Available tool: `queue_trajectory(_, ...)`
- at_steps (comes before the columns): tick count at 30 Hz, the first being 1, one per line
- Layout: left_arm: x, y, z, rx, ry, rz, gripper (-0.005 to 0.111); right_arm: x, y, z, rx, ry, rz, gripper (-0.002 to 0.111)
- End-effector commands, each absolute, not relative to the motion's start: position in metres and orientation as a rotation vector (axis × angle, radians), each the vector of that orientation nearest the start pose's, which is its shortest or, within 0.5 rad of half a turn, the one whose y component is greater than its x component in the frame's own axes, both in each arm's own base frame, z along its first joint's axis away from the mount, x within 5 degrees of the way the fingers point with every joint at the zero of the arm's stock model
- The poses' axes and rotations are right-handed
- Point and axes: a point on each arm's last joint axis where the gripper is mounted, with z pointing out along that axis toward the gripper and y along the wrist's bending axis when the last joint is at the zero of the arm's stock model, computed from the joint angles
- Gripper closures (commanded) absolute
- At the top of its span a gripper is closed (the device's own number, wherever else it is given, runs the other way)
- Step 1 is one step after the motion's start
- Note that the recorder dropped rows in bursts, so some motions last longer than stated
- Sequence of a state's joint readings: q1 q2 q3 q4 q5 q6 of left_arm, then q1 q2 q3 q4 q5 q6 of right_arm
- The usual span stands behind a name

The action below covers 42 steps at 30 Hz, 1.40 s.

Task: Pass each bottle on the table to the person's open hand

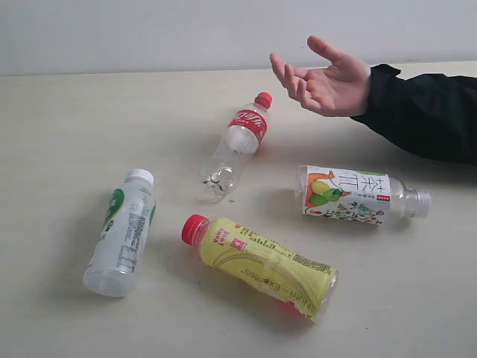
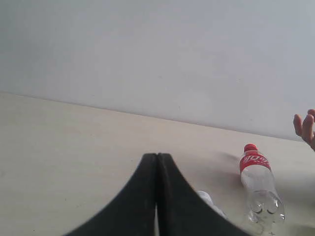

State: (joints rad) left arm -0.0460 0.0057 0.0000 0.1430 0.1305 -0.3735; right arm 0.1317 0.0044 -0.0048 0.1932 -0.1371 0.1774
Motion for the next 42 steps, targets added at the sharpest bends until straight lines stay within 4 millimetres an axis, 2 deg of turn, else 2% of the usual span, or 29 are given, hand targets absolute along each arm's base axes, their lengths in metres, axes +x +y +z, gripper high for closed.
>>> queue_trajectory(1, 0.056, -0.001, 0.202, -0.157, 1.604, -0.2, 0.107, 0.052, 0.002, 0.233, 0.234, 1.251, 0.441, 0.108)
queue_trajectory(15, 0.056, -0.001, 0.202, -0.157, 1.604, -0.2, 0.107, 0.052, 0.002, 0.234, 0.249, 1.242, 0.46, 0.108)
queue_trajectory(18, 0.056, -0.001, 0.202, -0.157, 1.604, -0.2, 0.107, 0.054, 0.002, 0.248, 0.242, 1.249, 0.459, 0.108)
queue_trajectory(27, 0.056, -0.001, 0.202, -0.157, 1.604, -0.2, 0.107, 0.116, 0.015, 0.311, 0.107, 1.593, 0.304, 0.108)
queue_trajectory(30, 0.056, -0.001, 0.202, -0.157, 1.604, -0.2, 0.107, 0.131, 0.016, 0.334, 0.015, 1.664, 0.196, 0.108)
queue_trajectory(36, 0.056, -0.001, 0.202, -0.157, 1.604, -0.2, 0.107, 0.152, 0.018, 0.35, -0.194, 1.904, 0.01, 0.108)
queue_trajectory(39, 0.056, -0.001, 0.202, -0.157, 1.604, -0.2, 0.107, 0.161, 0.027, 0.355, -0.262, 1.984, 0.08, 0.108)
queue_trajectory(42, 0.056, -0.001, 0.202, -0.157, 1.604, -0.2, 0.107, 0.169, 0.043, 0.353, -0.447, 2.042, 0.147, 0.108)
